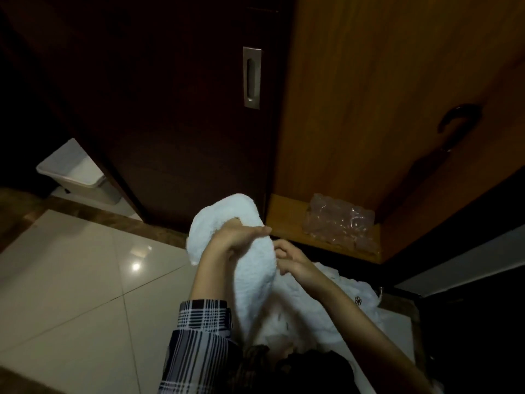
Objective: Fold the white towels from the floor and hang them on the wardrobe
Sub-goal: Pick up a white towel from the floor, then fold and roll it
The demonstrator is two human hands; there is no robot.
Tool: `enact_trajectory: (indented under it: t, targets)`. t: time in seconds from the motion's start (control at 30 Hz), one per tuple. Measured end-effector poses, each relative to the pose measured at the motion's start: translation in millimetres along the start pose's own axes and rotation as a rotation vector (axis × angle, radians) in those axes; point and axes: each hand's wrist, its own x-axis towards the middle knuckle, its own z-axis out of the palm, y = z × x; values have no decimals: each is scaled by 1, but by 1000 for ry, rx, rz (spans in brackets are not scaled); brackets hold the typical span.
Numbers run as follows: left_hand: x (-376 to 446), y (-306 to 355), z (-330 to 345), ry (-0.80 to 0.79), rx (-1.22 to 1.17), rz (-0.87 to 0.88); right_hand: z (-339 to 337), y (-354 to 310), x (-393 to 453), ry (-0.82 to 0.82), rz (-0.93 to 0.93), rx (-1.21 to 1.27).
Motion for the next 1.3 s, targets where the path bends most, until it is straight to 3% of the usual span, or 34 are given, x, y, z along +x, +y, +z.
enact_trajectory:
  t: [0.1,0.17,0.3,0.4,0.53,0.63,0.77,0.83,0.9,0.97,1.03,1.17,1.3]
  targets:
    - [1,-4,12,54,432,73,11,-16,5,291,-181,148]
    - [2,-8,21,54,501,100,14,-27,9,438,-246,26]
    - [3,-6,26,134,673,223,15,-39,26,523,-129,-448]
    - [2,-7,29,259,809,324,12,-44,40,557,6,-472]
    - [2,-11,29,326,932,387,13,-51,49,466,195,-429]
    - [6,-14,29,338,896,369,11,-49,57,524,264,-124]
    - [10,-17,26,338,614,339,7,-54,54,439,190,862]
    - [14,-14,20,287,384,340,8,-53,47,351,112,1071]
    - [21,-11,15,217,248,303,10,-50,40,275,80,1085]
    - [25,-12,14,183,290,308,8,-45,39,263,63,1025]
    - [24,-15,18,198,331,376,-1,-44,42,242,99,998]
    - [22,-21,26,166,160,551,-31,-51,42,175,247,1097]
    - [21,-24,30,190,214,730,-55,-64,45,318,204,1044]
